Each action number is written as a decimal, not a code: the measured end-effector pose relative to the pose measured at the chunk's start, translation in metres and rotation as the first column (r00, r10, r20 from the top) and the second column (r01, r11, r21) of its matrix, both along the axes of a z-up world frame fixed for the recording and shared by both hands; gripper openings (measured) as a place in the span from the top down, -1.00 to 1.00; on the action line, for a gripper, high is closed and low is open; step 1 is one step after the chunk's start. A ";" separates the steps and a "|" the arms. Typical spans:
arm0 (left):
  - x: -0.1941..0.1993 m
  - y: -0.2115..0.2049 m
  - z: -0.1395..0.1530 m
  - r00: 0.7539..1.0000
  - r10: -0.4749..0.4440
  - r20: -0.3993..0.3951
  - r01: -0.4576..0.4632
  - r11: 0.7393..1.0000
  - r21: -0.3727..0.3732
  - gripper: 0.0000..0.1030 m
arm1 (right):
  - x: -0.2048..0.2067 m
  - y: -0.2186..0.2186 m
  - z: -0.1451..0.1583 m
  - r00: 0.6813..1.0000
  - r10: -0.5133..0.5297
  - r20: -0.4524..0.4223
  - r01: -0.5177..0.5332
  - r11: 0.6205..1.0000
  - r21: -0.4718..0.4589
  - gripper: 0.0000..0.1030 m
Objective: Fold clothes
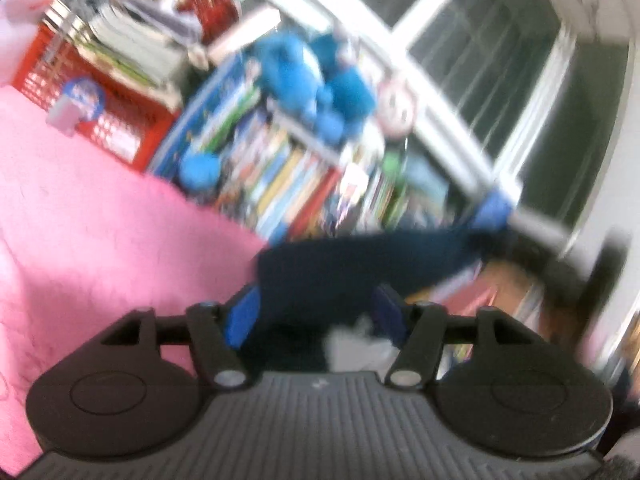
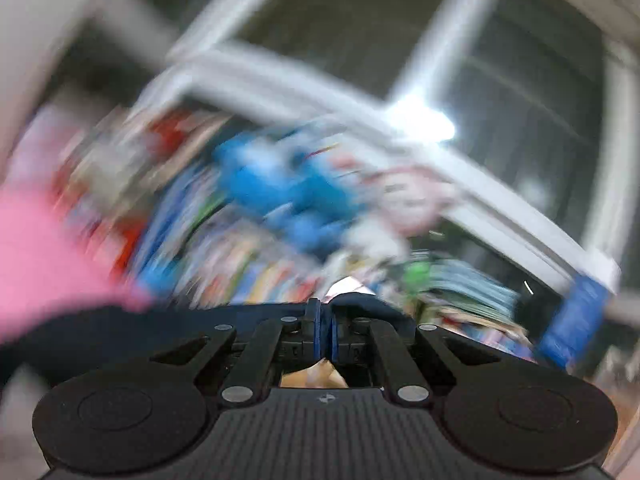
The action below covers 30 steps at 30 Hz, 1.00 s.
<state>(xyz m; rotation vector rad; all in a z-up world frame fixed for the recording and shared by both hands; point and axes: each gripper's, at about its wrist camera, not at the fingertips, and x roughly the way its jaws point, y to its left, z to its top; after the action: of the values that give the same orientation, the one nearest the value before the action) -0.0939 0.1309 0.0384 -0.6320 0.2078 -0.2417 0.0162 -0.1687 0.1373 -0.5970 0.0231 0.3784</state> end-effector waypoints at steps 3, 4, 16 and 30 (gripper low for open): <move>-0.001 -0.005 0.022 1.000 0.010 0.013 -0.011 0.999 0.044 -0.42 | -0.025 0.027 -0.059 0.989 0.127 -0.076 -0.142 0.960 -0.240 0.84; 0.002 -0.014 0.030 1.000 -0.001 0.009 0.000 0.994 0.109 -0.46 | -0.033 0.036 -0.078 0.981 0.163 -0.107 -0.188 0.934 -0.305 0.83; 0.066 -0.131 0.047 0.979 -0.204 -0.025 0.156 0.658 0.737 -0.54 | -0.067 0.000 -0.098 0.911 0.274 -0.309 -0.287 0.958 0.005 -0.53; 0.101 -0.257 -0.021 0.907 -0.375 -0.192 0.252 0.117 0.961 -0.59 | -0.051 -0.143 -0.116 0.855 0.011 -0.519 0.224 0.894 0.388 -0.62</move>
<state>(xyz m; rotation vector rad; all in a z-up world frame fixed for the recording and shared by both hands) 0.0074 -0.1263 0.0178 0.8090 0.3546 -0.4936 -0.0347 -0.3118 0.0216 -0.0310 0.4734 0.4062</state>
